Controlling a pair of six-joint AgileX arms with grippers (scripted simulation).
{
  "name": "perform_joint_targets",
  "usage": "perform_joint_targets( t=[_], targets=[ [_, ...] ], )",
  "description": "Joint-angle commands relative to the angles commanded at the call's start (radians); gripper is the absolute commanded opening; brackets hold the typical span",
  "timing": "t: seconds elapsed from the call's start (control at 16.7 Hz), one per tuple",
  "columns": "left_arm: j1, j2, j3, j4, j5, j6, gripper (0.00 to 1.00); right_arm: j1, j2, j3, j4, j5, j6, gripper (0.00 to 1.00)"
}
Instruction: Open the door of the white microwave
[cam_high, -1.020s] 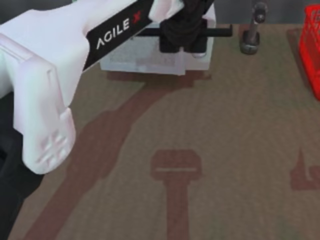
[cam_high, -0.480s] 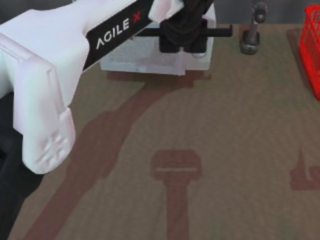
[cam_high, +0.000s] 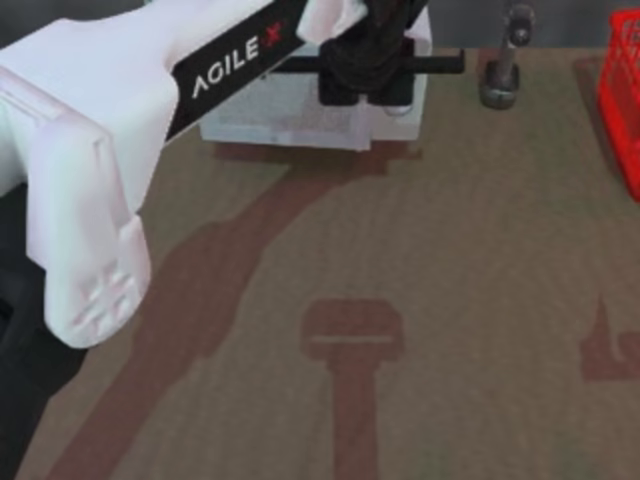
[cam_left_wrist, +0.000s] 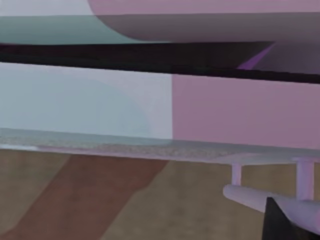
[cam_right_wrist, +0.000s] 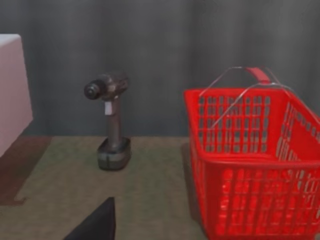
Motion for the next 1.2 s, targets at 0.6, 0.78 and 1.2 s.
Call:
perform_joint_targets(
  t=[0.6, 0.78, 1.2],
  targets=[
    [0.001, -0.044, -0.079, 0.043, 0.013, 0.029, 0.0, 0.0, 0.0, 0.0, 0.0, 0.0, 0.0, 1.0],
    [0.001, -0.044, -0.079, 0.043, 0.013, 0.029, 0.0, 0.0, 0.0, 0.0, 0.0, 0.0, 0.0, 1.0],
    [0.001, -0.044, -0.079, 0.043, 0.013, 0.029, 0.0, 0.0, 0.0, 0.0, 0.0, 0.0, 0.0, 1.0]
  ],
)
